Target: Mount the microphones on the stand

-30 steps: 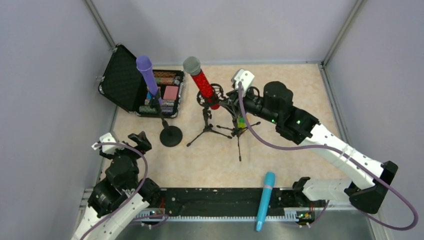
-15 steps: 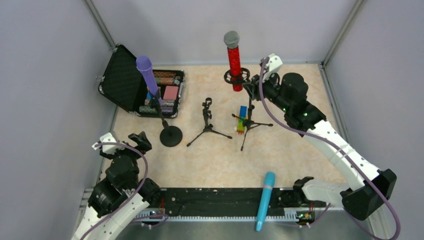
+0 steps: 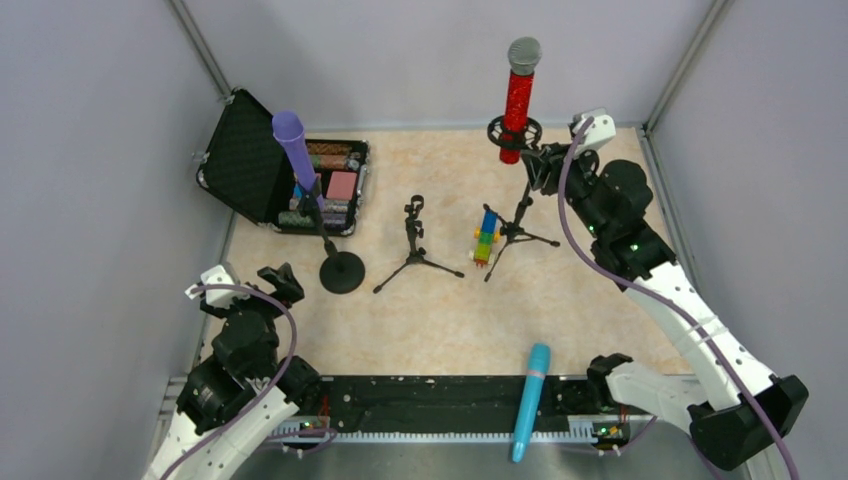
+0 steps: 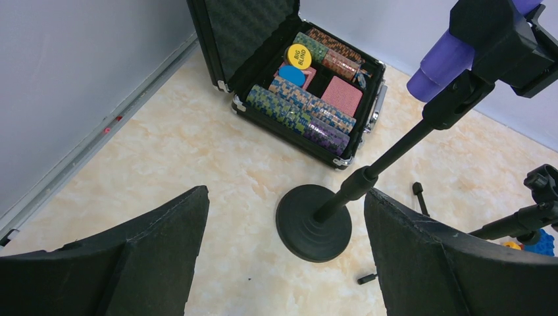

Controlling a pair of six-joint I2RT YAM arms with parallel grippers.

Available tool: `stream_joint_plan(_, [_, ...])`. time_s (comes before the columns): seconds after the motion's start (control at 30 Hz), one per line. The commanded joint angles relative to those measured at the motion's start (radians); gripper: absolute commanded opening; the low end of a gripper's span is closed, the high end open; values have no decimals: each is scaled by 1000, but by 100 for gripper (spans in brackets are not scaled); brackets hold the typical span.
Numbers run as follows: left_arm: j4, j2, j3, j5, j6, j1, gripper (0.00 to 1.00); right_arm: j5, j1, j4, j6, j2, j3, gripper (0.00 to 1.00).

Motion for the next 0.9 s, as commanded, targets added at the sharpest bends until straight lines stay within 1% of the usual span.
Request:
stream_joint_plan(0.0, [47, -4, -3, -2, 12, 2, 91, 103, -20, 191, 6, -78, -4, 0])
stream_joint_plan(0.2, [47, -4, -4, -1, 12, 2, 91, 209, -29, 198, -26, -100, -42, 0])
stream_joint_plan(0.43, [47, -3, -4, -2, 13, 3, 91, 320, -33, 221, -45, -100, -107, 0])
stream_joint_plan(0.6, [52, -2, -8, 1, 13, 3, 91, 393, -34, 252, -87, -94, -148, 0])
stream_joint_plan(0.73, [52, -1, -8, 1, 14, 3, 91, 423, -34, 304, -81, -96, -206, 0])
stream_joint_plan(0.87, [53, -2, -8, 2, 14, 3, 91, 446, -35, 397, -69, -105, -291, 0])
